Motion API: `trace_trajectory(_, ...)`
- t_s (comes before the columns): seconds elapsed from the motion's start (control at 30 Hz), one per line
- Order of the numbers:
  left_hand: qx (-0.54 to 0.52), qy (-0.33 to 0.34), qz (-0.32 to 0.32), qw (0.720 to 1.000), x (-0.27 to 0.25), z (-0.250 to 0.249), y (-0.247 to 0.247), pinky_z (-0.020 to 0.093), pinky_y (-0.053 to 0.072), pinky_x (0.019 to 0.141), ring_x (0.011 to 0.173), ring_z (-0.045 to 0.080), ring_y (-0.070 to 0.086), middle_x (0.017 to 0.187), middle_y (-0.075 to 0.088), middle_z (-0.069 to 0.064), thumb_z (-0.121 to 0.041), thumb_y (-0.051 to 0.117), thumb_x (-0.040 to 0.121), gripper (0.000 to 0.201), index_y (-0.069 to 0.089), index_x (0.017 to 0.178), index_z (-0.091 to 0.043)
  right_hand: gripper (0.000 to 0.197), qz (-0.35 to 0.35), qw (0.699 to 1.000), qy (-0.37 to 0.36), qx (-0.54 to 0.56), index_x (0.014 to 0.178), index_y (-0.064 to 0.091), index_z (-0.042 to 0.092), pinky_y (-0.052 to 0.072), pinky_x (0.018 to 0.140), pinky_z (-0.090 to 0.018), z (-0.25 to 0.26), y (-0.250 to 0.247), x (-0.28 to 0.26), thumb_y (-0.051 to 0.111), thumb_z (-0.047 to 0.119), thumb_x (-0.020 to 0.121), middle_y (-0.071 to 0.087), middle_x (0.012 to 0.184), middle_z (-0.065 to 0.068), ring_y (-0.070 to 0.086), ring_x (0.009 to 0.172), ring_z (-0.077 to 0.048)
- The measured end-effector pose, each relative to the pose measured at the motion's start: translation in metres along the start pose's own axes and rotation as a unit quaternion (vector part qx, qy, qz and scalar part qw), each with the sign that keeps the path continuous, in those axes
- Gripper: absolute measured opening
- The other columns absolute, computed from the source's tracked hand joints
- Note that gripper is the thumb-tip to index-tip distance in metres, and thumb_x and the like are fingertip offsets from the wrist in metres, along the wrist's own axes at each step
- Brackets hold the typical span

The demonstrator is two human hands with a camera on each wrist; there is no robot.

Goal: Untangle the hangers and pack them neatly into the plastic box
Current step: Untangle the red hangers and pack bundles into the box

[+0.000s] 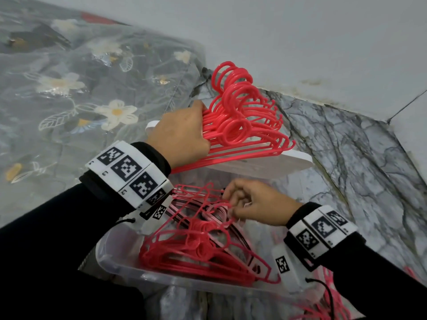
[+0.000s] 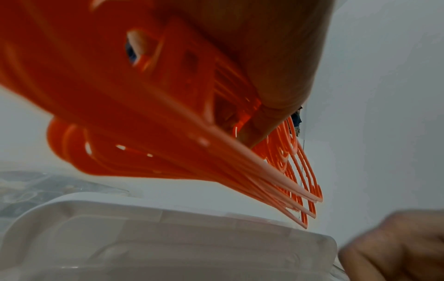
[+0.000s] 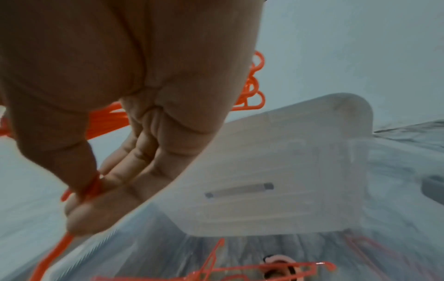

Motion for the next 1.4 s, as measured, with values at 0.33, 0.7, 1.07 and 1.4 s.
trace_trajectory(0.33, 0.016, -0.025, -0.028, 0.999, 0.005, 0.014, -0.006, 0.031, 0.032, 0.067, 0.071, 0.021, 0.045, 0.084, 0.054, 0.001, -0.025, 0.062, 0.078, 0.035, 0.047, 0.107, -0.014, 0.025, -0.067, 0.981, -0.083, 0.160, 0.095, 0.065, 0.010, 0.055, 0.072, -0.019, 0.026, -0.025, -0.020, 0.064, -0.011, 0.080, 0.069, 0.084, -0.008, 0.065, 0.070, -0.010)
trace_trajectory(0.7, 0.047, -0.022, 0.053, 0.997, -0.004, 0.007, 0.013, 0.035, 0.045, 0.075, 0.083, 0.023, 0.056, 0.089, 0.055, -0.007, -0.075, 0.064, 0.050, 0.081, 0.048, 0.107, -0.019, 0.021, -0.320, 0.931, -0.139, 0.112, 0.086, 0.069, 0.017, 0.054, 0.074, -0.029, 0.040, -0.060, -0.034, 0.071, -0.002, 0.078, 0.068, 0.076, -0.008, 0.065, 0.072, -0.018)
trace_trajectory(1.07, -0.035, 0.009, 0.073, 0.997, -0.015, -0.012, 0.028, 0.021, 0.028, 0.052, 0.064, 0.006, 0.044, 0.073, 0.045, -0.016, -0.092, 0.052, 0.030, 0.096, 0.038, 0.097, -0.024, 0.019, -0.461, 0.866, -0.188, 0.040, 0.088, 0.070, 0.020, 0.054, 0.065, -0.020, 0.062, -0.073, -0.044, 0.075, 0.005, 0.076, 0.066, 0.069, 0.008, 0.062, 0.062, -0.003)
trace_trajectory(1.4, -0.015, 0.011, 0.093, 0.995, -0.022, -0.016, 0.033, 0.020, 0.029, 0.055, 0.067, 0.007, 0.047, 0.074, 0.049, -0.015, -0.060, 0.060, 0.061, 0.053, 0.046, 0.097, -0.024, 0.023, -0.477, 0.838, -0.259, -0.051, 0.099, 0.067, 0.017, 0.051, 0.066, -0.014, 0.077, -0.066, -0.047, 0.074, 0.009, 0.078, 0.067, 0.077, 0.007, 0.065, 0.072, -0.005)
Point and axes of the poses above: each hand's wrist, its own x-axis towards the middle knuckle, its own y-axis out of the palm, z = x × y, the point moved 5 cm from there along x, towards the middle knuckle
